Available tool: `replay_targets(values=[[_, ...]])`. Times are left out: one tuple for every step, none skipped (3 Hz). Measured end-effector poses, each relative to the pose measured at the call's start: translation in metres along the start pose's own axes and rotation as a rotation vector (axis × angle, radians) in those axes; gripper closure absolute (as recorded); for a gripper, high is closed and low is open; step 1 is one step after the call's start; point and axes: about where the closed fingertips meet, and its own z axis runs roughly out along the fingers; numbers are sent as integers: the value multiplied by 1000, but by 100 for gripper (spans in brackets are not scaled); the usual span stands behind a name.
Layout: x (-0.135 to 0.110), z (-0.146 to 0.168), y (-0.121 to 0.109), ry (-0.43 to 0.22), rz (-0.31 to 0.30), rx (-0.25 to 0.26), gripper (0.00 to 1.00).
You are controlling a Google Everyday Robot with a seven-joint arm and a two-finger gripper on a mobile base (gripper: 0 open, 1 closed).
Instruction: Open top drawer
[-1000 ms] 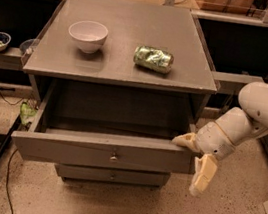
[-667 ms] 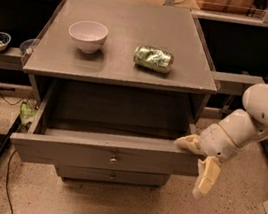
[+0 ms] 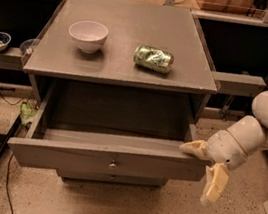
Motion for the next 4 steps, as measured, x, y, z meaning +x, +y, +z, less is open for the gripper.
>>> replay_targets(values=[[8,-3,10,-15,8,-1,0],[21,-12,35,-17,4,9,0],[22,-12,36,-17,4,10,0],[17,-12,28,30,5,56,0]])
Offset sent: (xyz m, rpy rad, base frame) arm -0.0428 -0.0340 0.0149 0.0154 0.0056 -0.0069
